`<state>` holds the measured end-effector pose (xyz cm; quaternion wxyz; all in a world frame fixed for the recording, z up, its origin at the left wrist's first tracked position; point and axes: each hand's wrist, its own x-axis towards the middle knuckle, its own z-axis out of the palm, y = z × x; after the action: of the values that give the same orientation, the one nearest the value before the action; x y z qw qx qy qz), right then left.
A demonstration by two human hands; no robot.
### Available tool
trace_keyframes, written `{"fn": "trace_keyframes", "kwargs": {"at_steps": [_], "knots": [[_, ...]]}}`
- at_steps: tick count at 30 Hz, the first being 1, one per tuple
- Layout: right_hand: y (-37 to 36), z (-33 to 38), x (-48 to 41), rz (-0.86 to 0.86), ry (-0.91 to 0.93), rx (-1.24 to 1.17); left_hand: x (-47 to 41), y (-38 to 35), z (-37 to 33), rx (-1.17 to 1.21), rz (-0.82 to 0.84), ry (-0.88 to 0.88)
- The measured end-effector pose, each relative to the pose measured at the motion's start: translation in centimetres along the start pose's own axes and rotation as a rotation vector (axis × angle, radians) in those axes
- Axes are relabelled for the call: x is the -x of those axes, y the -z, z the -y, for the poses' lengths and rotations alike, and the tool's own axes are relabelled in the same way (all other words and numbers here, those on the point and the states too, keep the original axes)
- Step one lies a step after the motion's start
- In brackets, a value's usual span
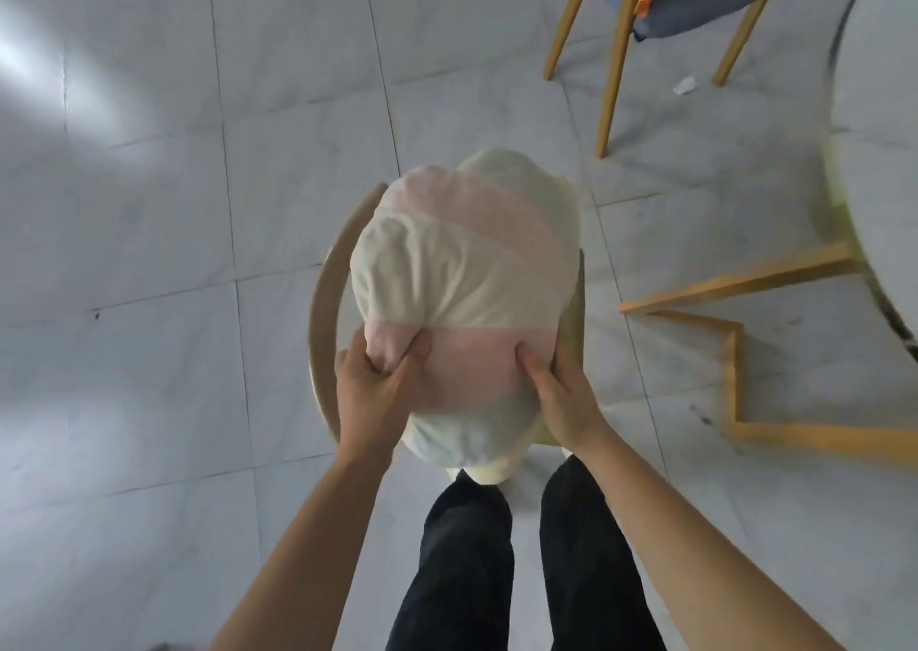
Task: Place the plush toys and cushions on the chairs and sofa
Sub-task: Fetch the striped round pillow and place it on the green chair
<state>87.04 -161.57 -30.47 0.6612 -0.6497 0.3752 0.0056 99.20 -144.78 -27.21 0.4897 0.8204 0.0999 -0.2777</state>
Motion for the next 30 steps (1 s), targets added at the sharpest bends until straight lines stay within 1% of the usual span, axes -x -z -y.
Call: {"fn": "trace_keyframes", "kwargs": {"at_steps": [2, 3, 5, 7, 9, 11, 13, 15, 19, 21, 22, 24, 26, 28, 30], "knots": [[-1.2, -4.2, -3.8, 0.131, -0.091, 0.069, -2.3, -1.1, 3.3, -0.036, -0.035, 0.158], [-1.7, -6.4, -5.5, 0.202, -0.166, 0.097, -3.1, -1.7, 4.9, -0.066, -0.053, 0.23], [-2.4, -9.4, -7.8, 0.284, -0.304, 0.16, -4.2, -2.7, 7.0, -0.09, -0.06, 0.351], [-3.0, -11.2, -8.5, 0.308, -0.378, 0.243, -5.2, -3.3, 8.2, -0.052, -0.063, 0.401], [-3.0, -12.4, -8.5, 0.311, -0.421, 0.36, -6.4, -3.7, 8.8, -0.071, -0.101, 0.401], [-2.8, -13.6, -8.3, 0.339, -0.445, 0.45, -7.6, -4.0, 9.0, -0.194, -0.198, 0.382], [-2.4, -14.4, -8.2, 0.361, -0.454, 0.479, -8.8, -4.2, 8.7, -0.268, -0.299, 0.353], [-2.2, -14.8, -8.5, 0.353, -0.442, 0.462, -10.3, -4.5, 8.2, -0.219, -0.336, 0.356], [-2.2, -14.2, -9.5, 0.329, -0.385, 0.323, -12.8, -4.3, 6.9, 0.003, -0.433, 0.548], [-2.7, -13.6, -10.1, 0.324, -0.313, 0.236, -13.1, -4.1, 6.6, -0.023, -0.412, 0.587], [-3.0, -13.4, -10.4, 0.307, -0.286, 0.196, -12.6, -4.1, 6.4, -0.045, -0.364, 0.576], [-3.3, -13.2, -10.7, 0.227, -0.277, 0.141, -10.9, -4.6, 5.5, 0.014, -0.224, 0.497], [-3.1, -12.5, -10.2, 0.124, -0.263, 0.124, -9.2, -5.5, 4.9, 0.021, -0.131, 0.341], [-2.7, -11.9, -9.0, 0.054, -0.21, 0.132, -7.7, -6.1, 4.1, -0.083, -0.141, 0.18], [-2.6, -11.2, -7.9, 0.022, -0.136, 0.119, -6.7, -5.9, 3.6, -0.16, -0.225, 0.063]]}}
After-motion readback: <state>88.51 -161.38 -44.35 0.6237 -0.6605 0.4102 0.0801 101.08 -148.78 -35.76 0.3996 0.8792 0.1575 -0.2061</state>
